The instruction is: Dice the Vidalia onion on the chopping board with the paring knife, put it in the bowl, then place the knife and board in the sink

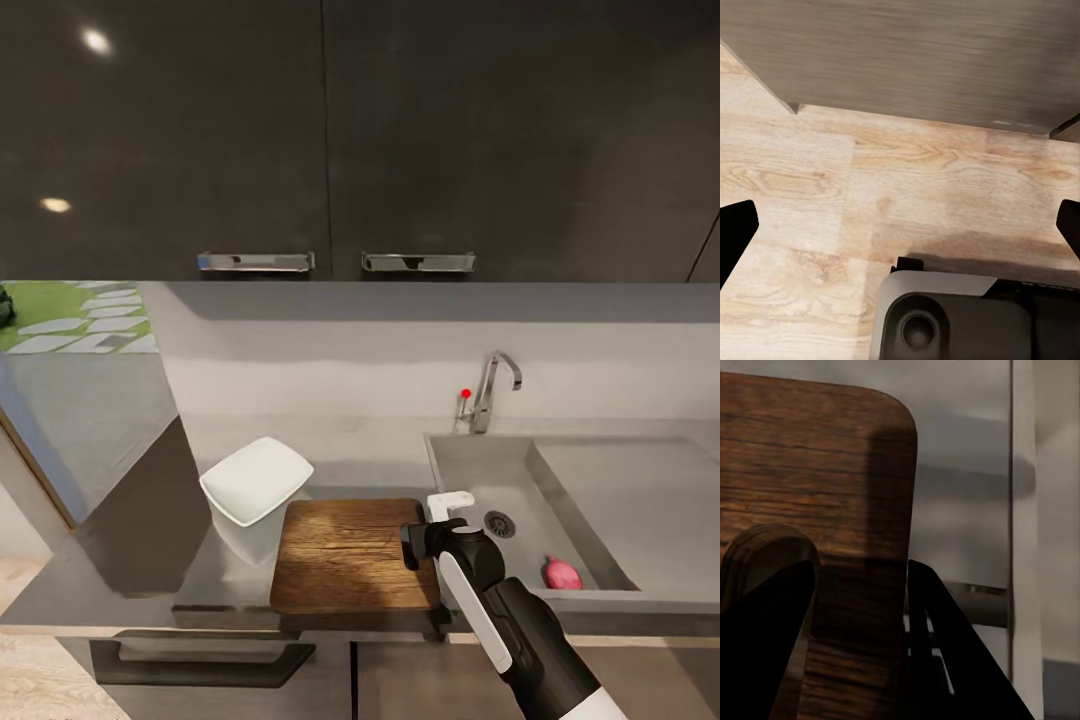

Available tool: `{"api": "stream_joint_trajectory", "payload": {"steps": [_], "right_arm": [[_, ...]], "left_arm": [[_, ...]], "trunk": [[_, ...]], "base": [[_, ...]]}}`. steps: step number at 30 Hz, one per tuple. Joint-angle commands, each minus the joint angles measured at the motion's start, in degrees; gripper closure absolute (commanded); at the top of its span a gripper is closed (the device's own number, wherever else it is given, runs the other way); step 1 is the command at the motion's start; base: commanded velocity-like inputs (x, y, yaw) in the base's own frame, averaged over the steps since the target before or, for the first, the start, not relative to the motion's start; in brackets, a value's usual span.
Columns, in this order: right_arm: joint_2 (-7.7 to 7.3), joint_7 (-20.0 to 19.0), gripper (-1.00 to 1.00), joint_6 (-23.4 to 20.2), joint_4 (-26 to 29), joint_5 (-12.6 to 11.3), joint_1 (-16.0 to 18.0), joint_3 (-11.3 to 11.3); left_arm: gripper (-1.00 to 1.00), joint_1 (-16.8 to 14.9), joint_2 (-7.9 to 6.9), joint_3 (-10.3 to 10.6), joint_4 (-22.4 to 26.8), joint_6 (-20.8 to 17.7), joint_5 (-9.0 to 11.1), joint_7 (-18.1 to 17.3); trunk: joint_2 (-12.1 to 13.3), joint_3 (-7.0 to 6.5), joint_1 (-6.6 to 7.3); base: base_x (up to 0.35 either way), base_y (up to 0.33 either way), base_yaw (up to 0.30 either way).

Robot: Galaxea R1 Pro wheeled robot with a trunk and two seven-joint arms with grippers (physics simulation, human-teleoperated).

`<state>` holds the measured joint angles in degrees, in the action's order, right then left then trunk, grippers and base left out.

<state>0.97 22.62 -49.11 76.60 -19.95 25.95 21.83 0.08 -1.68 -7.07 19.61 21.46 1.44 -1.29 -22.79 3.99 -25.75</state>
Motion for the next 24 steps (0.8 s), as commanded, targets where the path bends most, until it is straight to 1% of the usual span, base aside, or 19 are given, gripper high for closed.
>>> {"api": "stream_joint_trajectory", "payload": {"steps": [1, 18, 24], "right_arm": [[0.0, 0.59, 1.0, -0.11, 0.04, -0.62, 0.07, 0.07], [0.0, 0.59, 1.0, -0.11, 0.04, -0.55, 0.07, 0.06], [-0.07, 0.59, 1.0, -0.11, 0.04, -0.53, 0.07, 0.06]], "left_arm": [[-1.0, 0.01, 0.01, -0.11, 0.07, 0.07, 0.15, -0.14], [-1.0, 0.01, 0.01, -0.07, 0.08, 0.07, 0.15, -0.12], [-1.0, 0.01, 0.01, -0.08, 0.11, 0.07, 0.15, -0.12]], "trunk": [[-0.13, 0.21, -0.04], [-0.13, 1.74, -0.04], [-0.13, 1.91, -0.04]], "base": [[0.022, 0.0, 0.0], [0.002, 0.0, 0.0], [0.0, 0.0, 0.0]]}}
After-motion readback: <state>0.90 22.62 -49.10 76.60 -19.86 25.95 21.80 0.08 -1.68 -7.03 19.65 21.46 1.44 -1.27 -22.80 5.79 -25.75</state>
